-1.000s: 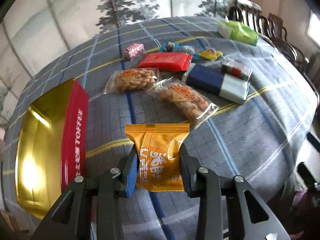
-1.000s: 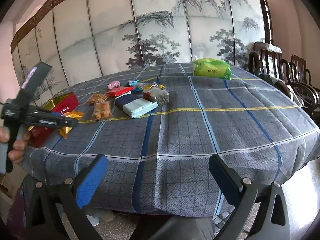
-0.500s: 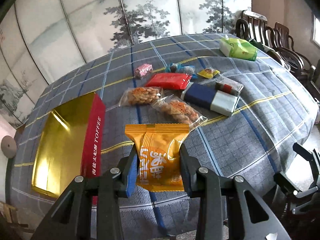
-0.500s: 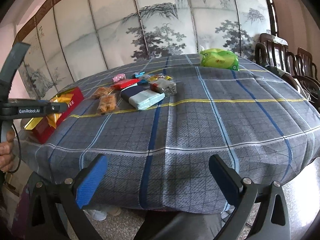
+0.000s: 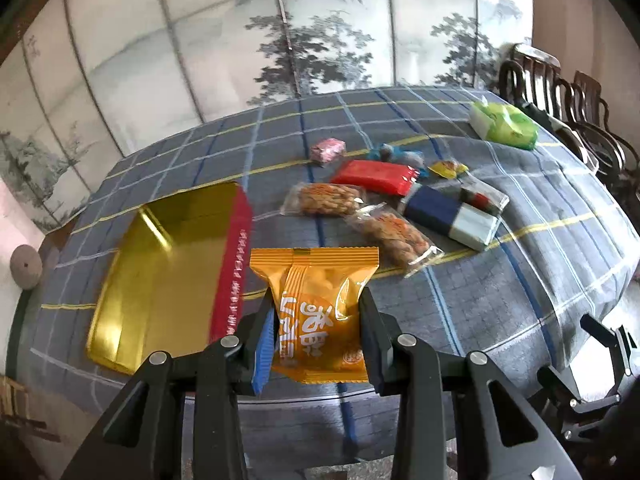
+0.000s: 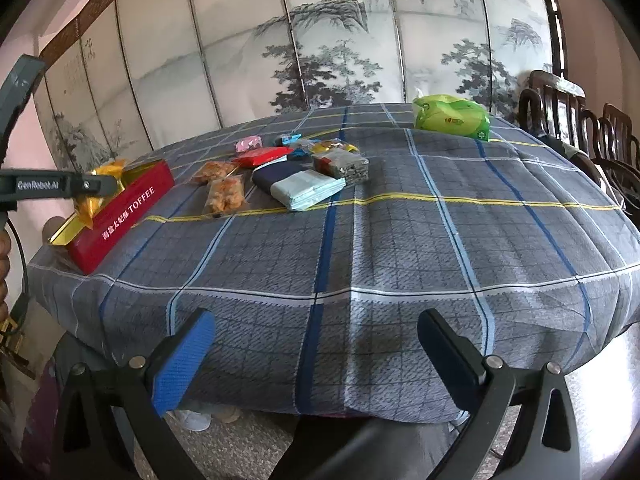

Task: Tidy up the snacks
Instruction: 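Carry the orange pastry over the tray while the right gripper grasps a snack bag, then open the left gripper to drop the orange pastry into the tray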

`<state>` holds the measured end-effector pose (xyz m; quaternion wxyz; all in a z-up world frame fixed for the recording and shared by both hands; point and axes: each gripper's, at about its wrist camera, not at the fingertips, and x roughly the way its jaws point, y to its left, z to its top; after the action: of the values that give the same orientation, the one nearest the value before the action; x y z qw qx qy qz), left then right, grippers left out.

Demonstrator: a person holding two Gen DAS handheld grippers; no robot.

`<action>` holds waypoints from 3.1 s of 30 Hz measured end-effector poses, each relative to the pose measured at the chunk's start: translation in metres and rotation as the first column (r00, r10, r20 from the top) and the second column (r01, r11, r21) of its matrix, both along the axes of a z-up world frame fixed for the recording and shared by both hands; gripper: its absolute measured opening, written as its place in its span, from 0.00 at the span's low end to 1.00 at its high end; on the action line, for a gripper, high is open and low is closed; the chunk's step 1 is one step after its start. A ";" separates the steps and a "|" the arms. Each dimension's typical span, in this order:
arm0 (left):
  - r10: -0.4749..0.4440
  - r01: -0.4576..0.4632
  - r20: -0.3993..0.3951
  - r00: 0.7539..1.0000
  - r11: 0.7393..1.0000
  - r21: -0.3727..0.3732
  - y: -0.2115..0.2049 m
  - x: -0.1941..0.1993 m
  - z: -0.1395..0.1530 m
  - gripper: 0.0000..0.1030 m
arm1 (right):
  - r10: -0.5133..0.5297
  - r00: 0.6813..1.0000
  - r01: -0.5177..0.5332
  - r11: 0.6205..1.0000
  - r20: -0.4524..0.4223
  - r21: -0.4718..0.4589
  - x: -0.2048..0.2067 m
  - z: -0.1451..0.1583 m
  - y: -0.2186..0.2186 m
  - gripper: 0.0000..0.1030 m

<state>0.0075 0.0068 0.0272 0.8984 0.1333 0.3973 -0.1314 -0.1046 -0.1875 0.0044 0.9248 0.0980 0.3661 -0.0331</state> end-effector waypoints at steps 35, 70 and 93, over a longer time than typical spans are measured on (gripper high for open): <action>0.221 -0.220 -0.004 0.975 0.971 -0.091 0.124 0.037 0.035 0.33 | 0.346 0.931 -0.337 0.937 -0.117 0.086 0.181 0.023 0.074 0.82; 0.284 -0.285 -0.130 0.950 0.958 0.008 0.152 0.190 -0.021 0.33 | 0.383 0.906 -0.323 0.901 -0.180 0.290 0.180 0.024 0.054 0.35; 0.295 -0.303 -0.070 0.953 0.923 -0.236 0.188 0.161 -0.007 0.84 | 0.445 0.893 -0.383 0.829 -0.066 0.409 0.194 0.067 0.098 0.36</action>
<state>0.1684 0.1949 0.0206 0.9106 -0.0424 0.4088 -0.0431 0.0896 -0.0894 0.0717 0.8400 0.1930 0.4501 0.2334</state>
